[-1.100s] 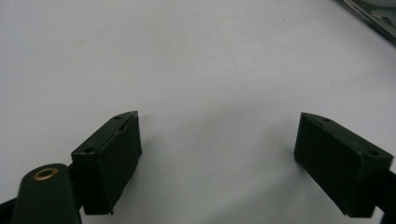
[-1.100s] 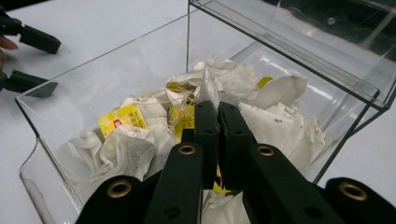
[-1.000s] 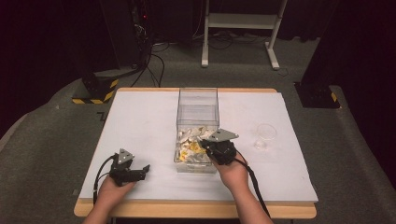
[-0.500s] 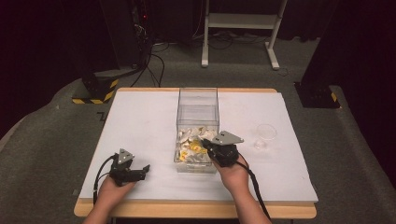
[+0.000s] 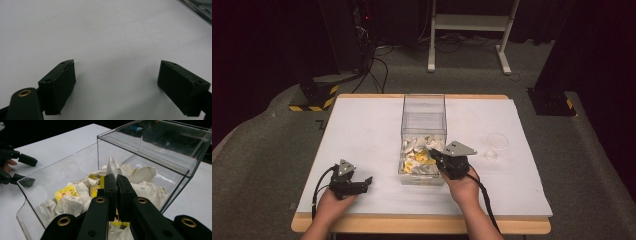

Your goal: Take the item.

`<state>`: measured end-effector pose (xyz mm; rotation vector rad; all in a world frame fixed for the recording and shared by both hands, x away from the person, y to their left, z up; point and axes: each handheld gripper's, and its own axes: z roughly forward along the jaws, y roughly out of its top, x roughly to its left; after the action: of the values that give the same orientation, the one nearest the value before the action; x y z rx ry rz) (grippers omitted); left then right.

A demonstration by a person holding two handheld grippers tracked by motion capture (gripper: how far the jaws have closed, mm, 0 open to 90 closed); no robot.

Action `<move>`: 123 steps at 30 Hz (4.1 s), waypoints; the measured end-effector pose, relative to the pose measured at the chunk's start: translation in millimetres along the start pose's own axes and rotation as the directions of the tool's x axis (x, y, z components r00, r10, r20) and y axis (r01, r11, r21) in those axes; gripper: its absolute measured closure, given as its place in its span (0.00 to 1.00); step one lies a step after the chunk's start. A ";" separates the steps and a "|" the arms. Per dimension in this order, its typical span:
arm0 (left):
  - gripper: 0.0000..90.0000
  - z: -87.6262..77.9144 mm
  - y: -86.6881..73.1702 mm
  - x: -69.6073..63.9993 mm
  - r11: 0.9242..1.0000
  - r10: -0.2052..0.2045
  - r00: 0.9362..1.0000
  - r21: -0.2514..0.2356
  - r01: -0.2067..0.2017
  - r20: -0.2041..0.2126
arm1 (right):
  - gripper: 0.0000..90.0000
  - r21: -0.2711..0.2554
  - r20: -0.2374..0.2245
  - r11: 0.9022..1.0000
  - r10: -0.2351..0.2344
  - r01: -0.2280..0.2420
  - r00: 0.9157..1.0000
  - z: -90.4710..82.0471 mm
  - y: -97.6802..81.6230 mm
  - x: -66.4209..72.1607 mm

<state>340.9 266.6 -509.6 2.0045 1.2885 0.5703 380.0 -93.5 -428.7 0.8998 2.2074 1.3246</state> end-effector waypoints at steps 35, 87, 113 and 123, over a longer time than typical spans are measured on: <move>0.17 0.0 0.0 0.0 1.000 0.000 1.000 0.000 0.000 0.000 | 0.97 -0.212 0.053 0.977 0.029 -0.017 0.998 -38.7 11.3 -11.6; 0.17 0.0 0.0 0.0 1.000 0.000 1.000 0.000 0.000 0.000 | 0.97 -0.274 0.212 0.954 0.187 -0.125 0.959 -77.7 -7.8 -82.8; 0.17 0.0 0.0 0.0 1.000 0.001 1.000 -0.001 -0.001 -0.001 | 0.97 -0.276 0.283 0.943 0.266 -0.188 0.921 -89.8 -28.7 -115.0; 0.17 0.0 0.0 -0.1 1.000 0.000 1.000 -0.001 0.000 0.000 | 0.97 -0.275 0.321 0.941 0.282 -0.196 0.904 -94.6 -34.8 -123.1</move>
<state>340.8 266.6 -509.7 2.0035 1.2886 0.5711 396.1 -251.0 -413.3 1.2391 1.6637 1.3690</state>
